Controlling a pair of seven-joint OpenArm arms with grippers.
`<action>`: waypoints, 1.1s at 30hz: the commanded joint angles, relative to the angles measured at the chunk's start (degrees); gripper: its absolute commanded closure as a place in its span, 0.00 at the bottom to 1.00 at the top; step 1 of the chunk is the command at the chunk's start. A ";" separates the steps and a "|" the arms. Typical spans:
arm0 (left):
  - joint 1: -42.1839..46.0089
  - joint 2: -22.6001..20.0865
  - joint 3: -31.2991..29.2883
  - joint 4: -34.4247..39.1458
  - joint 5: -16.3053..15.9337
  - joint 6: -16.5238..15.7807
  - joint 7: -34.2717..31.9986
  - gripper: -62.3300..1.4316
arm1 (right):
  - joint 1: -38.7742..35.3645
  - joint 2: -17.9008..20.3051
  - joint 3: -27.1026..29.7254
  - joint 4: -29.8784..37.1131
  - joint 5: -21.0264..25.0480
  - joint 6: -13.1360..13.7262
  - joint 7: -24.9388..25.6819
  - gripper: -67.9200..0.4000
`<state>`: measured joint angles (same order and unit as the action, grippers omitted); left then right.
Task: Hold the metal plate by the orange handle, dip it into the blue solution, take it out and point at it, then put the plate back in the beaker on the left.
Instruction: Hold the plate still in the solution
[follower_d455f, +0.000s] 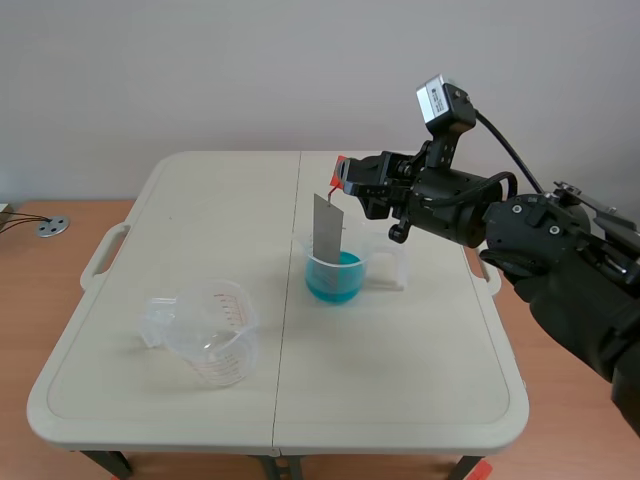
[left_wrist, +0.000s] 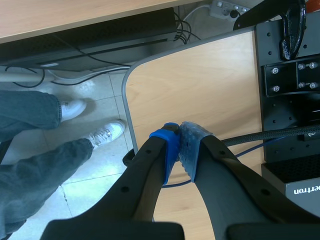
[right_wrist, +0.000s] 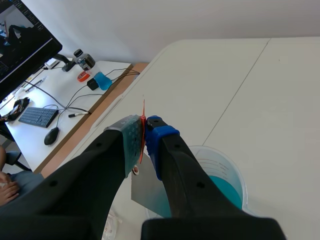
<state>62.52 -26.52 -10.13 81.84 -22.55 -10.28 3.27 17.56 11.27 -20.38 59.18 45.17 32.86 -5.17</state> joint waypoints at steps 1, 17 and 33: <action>0.15 -0.04 0.00 0.24 -0.31 -0.15 -0.20 0.95 | 1.46 0.48 -0.31 0.22 0.02 0.20 0.15 0.97; 0.15 -0.02 0.00 0.24 -0.33 -0.15 -0.20 0.95 | 1.46 0.96 -0.15 0.22 0.46 3.26 0.04 0.97; 0.15 -0.04 0.00 0.24 -0.33 -0.15 -0.22 0.95 | 1.42 1.84 2.43 3.54 1.22 6.23 0.39 0.97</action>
<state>62.52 -26.52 -10.13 81.84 -22.55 -10.28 3.27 17.43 12.32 -18.74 60.88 45.28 38.48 -5.85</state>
